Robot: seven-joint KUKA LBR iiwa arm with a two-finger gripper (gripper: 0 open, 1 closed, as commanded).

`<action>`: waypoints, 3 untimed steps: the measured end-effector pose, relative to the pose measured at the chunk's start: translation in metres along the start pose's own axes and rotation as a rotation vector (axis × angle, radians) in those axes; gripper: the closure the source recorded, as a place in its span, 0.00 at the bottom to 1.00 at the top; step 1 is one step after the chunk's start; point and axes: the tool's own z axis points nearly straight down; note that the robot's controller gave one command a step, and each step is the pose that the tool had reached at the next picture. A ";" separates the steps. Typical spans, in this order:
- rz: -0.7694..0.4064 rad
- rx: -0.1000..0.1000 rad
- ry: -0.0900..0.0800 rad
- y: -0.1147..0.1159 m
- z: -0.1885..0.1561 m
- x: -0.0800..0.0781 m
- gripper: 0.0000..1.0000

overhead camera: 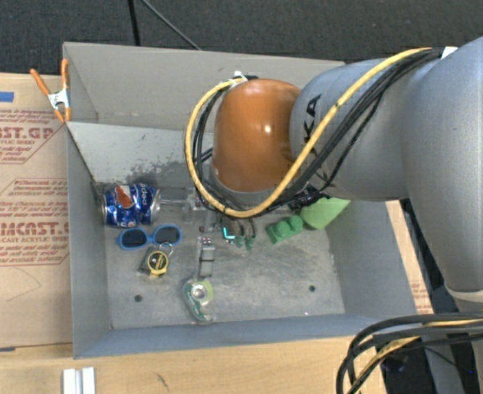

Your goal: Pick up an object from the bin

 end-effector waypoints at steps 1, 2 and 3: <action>-0.201 0.002 -0.004 0.023 0.076 -0.034 0.00; -0.215 0.010 -0.016 0.028 0.082 -0.046 0.00; -0.224 0.001 -0.017 0.034 0.084 -0.045 1.00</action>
Offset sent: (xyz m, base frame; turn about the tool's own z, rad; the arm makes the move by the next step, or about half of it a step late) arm 0.0344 0.0233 -0.0733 -0.2013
